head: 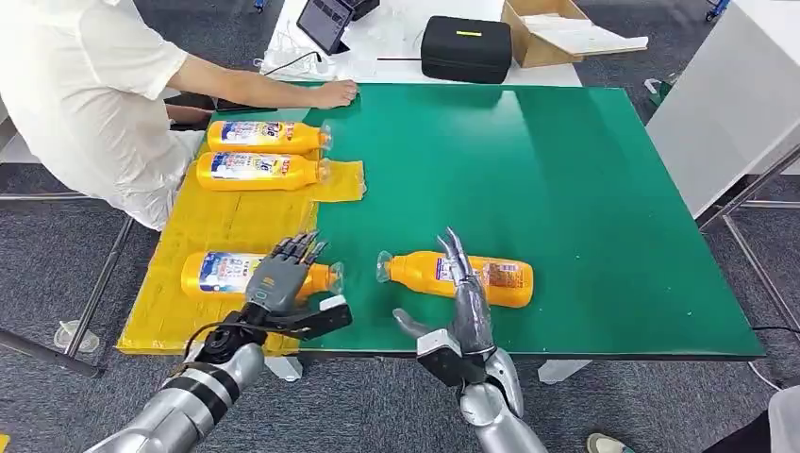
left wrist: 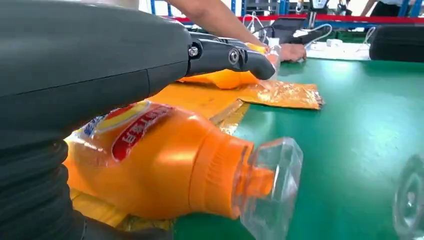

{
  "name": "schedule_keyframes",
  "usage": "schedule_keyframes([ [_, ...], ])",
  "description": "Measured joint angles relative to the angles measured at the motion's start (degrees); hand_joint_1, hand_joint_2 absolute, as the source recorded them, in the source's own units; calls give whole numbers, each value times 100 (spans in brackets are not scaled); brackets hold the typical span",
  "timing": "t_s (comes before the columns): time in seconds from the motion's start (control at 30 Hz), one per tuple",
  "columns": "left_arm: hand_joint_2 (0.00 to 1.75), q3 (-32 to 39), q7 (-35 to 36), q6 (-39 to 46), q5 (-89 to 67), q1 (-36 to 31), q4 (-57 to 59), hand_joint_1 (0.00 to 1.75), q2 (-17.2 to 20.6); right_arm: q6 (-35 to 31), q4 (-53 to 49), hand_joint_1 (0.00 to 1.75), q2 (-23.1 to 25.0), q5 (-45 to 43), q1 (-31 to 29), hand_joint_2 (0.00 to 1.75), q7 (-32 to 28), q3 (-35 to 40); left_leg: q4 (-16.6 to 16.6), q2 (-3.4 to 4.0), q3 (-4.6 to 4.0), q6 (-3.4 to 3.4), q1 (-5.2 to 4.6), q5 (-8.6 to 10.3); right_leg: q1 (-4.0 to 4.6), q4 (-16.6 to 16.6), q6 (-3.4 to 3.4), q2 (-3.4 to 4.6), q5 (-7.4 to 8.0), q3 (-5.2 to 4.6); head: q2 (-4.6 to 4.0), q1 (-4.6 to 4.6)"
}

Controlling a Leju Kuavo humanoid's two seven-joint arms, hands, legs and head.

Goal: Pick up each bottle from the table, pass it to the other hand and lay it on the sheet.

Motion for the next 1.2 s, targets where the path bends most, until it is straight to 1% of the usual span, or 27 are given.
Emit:
schedule_keyframes([
  [0.1, 175, -24, -20, 26, 28, 15, -37, 0, 0, -124, 11, 0, 0, 161, 0, 175, 0, -2, 0, 1, -1, 0, 0, 0, 0, 0, 0, 1, 0, -1, 0, 0],
  [0.2, 175, -22, -131, 125, 296, 165, -329, 0, 7, -392, 20, 0, -18, 643, 10, 175, 177, -2, 0, 1, -1, 0, 0, -1, 0, 0, 0, 0, 0, -1, 0, 0],
  [0.37, 175, -16, -359, -39, 1170, 1019, -1794, 0, 50, -501, -66, 0, -103, 883, 204, 175, 361, -61, 0, 1, -7, 2, -1, -12, -1, -1, 3, 1, -6, -6, 0, 2],
  [0.43, 175, -28, -376, -87, 1266, 1343, -2431, 0, 79, -470, -133, 0, -135, 881, 264, 175, 398, -92, 0, 1, -14, 2, -1, -13, -1, -2, 3, 1, -6, -13, 0, 0],
  [0.53, 175, -105, -402, -13, 1279, 1617, -3080, 0, 140, -437, -177, 0, -162, 960, 302, 175, 398, -134, 0, 1, -14, -1, -1, -16, 0, -3, 3, 0, -7, -14, 0, 0],
  [0.73, 175, -188, -407, -4, 1285, 1798, -3724, 0, 219, -435, -207, 0, -192, 1003, 311, 175, 398, -173, 0, 1, -11, 0, 1, -12, 0, -2, 2, 1, -6, -12, 0, 0],
  [1.0, 175, -197, -421, 15, 1285, 1858, -3943, 0, 275, -437, -236, 0, -203, 1062, 329, 175, 417, -175, 0, 1, -12, 1, 0, -12, 0, -2, 3, 1, -6, -12, 0, 0],
  [1.2, 175, -250, -498, 88, 1274, 1870, -4112, 0, 289, -455, -229, 0, -317, 1885, 297, 175, 971, -177, 0, 0, -13, 1, 0, -13, 0, -2, 3, 0, -6, -12, 0, 0],
])
